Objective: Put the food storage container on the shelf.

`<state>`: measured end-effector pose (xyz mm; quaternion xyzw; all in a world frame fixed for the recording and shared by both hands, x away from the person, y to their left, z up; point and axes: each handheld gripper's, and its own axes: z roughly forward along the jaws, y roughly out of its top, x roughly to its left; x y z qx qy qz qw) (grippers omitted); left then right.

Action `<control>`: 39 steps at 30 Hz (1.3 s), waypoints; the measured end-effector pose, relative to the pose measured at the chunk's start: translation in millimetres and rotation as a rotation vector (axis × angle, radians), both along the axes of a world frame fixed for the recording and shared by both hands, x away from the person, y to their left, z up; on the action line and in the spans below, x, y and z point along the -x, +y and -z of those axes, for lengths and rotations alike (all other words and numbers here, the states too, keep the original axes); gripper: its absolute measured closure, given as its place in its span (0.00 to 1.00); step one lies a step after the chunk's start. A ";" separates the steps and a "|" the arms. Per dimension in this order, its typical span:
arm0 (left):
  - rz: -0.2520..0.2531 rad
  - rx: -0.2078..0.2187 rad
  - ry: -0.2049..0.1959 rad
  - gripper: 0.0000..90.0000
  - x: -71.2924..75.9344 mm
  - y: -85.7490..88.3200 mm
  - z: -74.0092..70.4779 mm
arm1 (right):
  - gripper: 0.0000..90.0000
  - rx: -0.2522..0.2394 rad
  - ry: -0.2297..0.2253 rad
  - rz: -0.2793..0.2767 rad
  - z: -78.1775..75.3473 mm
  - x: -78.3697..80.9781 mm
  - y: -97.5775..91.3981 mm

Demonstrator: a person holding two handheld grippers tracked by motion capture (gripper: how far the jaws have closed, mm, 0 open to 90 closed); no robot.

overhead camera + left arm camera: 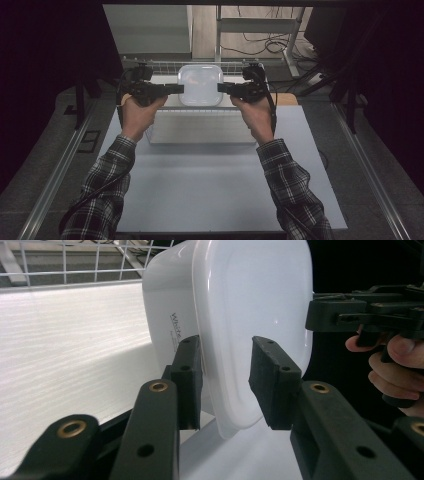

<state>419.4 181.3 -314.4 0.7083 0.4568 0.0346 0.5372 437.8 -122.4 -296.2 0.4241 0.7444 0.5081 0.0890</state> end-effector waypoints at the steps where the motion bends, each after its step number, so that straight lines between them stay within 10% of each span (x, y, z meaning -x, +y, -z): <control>1: 0.001 -0.004 0.000 0.71 -1.4 -0.5 0.3 | 0.77 0.001 0.003 0.002 0.3 -1.1 0.4; 20: -0.051 -0.051 0.017 0.64 -18.7 -7.3 1.6 | 0.57 0.056 0.008 0.054 1.9 -19.6 14.1; 27: -0.081 -0.053 0.011 0.58 -26.0 -9.3 0.4 | 0.57 0.125 -0.072 0.121 1.0 -23.5 20.9; 39: -0.141 -0.091 -0.091 0.32 -28.8 -11.1 1.6 | 0.42 0.106 -0.098 0.117 4.2 -26.7 17.7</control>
